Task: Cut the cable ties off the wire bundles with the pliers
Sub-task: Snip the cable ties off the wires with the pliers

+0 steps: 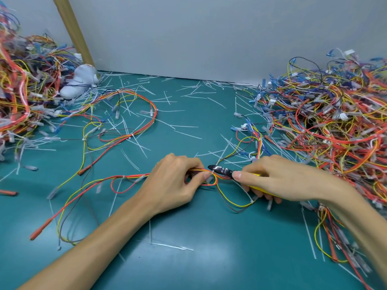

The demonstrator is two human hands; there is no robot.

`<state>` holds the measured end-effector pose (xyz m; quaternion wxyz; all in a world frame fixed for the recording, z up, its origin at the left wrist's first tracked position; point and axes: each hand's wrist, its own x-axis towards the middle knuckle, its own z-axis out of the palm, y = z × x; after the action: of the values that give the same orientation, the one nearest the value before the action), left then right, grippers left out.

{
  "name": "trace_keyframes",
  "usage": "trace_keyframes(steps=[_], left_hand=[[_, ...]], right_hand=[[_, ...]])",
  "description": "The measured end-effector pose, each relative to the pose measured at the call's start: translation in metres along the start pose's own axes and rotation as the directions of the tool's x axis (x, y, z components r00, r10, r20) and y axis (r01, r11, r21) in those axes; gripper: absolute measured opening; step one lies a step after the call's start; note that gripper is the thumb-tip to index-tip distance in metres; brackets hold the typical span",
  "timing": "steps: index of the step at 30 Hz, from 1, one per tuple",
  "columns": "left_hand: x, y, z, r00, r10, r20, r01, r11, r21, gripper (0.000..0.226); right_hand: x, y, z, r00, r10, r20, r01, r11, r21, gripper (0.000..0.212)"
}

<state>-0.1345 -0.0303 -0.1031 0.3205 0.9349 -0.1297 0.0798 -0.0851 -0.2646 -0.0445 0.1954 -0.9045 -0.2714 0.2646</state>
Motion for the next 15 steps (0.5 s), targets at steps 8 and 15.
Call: trace_keyframes(steps=[8,15], left_hand=[[-0.007,0.003,0.002,0.997,0.075,-0.025,-0.075,0.997,-0.012,0.023],[-0.009,0.005,0.002,0.994,0.1,-0.032,-0.101,0.995,-0.021,0.023]], right_hand=[[-0.007,-0.001,-0.006,0.988,0.038,0.15,-0.047,0.998,0.053,0.044],[-0.012,-0.004,-0.002,0.996,0.012,0.094,-0.013,1.0,0.009,0.048]])
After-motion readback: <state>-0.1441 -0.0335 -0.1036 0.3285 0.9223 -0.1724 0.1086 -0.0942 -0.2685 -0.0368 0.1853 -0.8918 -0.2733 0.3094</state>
